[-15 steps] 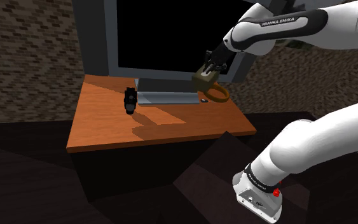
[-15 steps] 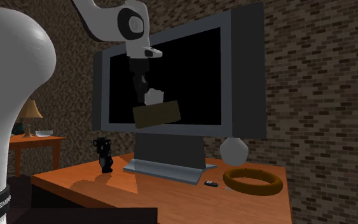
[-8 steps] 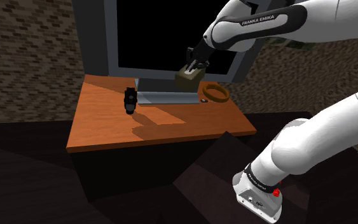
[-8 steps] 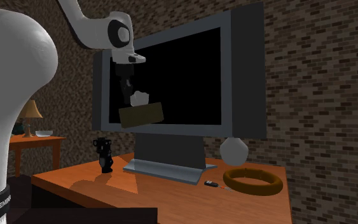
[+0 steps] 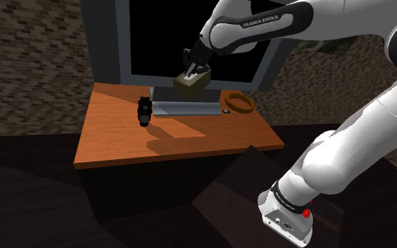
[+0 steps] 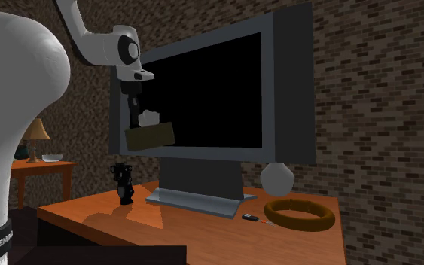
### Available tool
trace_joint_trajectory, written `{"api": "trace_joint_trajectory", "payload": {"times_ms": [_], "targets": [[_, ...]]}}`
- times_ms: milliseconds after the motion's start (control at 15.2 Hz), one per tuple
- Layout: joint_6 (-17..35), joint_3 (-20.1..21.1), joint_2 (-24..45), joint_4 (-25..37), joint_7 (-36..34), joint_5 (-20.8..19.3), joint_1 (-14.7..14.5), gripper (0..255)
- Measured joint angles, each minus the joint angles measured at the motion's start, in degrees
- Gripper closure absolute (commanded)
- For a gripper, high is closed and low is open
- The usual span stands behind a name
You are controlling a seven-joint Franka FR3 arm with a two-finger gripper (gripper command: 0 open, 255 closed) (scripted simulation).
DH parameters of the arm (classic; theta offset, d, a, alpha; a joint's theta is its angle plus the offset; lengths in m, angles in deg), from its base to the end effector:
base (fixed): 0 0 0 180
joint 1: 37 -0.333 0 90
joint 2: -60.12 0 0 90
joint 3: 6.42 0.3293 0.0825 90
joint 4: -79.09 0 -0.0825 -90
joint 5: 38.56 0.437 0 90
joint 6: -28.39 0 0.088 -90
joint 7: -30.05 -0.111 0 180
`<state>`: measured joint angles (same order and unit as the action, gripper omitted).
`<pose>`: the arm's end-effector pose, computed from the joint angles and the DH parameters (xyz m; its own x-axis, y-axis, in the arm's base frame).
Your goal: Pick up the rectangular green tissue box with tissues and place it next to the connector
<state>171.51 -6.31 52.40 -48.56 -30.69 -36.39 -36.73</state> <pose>0.5820 -0.0017 0.4565 0.4302 -0.8878 0.1638 -0.8122 -0.4598 -0.3590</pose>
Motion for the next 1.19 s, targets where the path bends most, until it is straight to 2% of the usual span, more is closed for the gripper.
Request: {"api": "trace_joint_trajectory", "payload": {"times_ms": [198, 1188], "targets": [[1.31, 0.64, 1.78, 0.58, -1.0, -0.28, -0.37, 255], [12.75, 1.72, 7.66, -4.8, -0.68, 0.06, -0.57, 255]]}}
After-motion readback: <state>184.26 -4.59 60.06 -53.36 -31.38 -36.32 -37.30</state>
